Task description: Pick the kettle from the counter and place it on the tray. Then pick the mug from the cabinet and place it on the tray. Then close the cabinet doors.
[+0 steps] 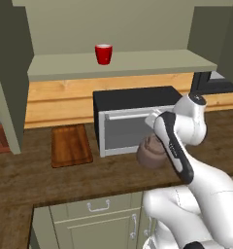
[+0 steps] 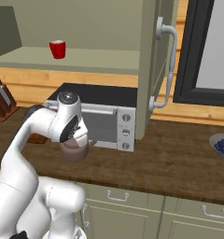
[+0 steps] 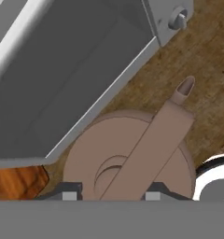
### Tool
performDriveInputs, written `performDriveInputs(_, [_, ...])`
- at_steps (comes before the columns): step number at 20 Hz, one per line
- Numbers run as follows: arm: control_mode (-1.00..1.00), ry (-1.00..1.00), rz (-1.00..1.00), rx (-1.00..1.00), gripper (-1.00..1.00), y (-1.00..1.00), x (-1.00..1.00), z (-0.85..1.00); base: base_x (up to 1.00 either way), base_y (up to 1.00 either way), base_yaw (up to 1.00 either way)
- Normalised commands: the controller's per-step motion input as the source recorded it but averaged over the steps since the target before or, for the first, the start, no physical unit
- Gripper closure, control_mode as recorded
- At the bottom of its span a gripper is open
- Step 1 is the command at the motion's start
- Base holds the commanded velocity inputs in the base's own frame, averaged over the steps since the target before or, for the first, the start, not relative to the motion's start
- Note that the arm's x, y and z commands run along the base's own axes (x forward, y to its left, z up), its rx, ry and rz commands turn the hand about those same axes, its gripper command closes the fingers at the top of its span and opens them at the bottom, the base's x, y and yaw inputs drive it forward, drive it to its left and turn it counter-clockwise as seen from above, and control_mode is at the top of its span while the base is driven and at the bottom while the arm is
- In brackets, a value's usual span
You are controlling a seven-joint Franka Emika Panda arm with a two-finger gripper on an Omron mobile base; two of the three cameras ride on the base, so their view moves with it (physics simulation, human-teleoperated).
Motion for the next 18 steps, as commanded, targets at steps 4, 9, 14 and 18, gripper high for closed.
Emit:
performDriveInputs(4, [-1.00,-0.08,0.12,0.00,1.00,0.64,-0.24,0.36,0.00,0.00,0.00])
performDriveInputs(9, [-1.00,-0.08,0.11,-0.01,1.00,0.64,-0.15,0.22,0.00,0.00,0.00])
performDriveInputs(14, [-1.00,-0.08,0.07,-0.09,1.00,0.69,-0.05,0.09,0.00,0.00,0.00])
performDriveInputs(18, [-1.00,-0.08,0.05,-0.13,1.00,0.67,0.00,0.13,0.00,0.00,0.00])
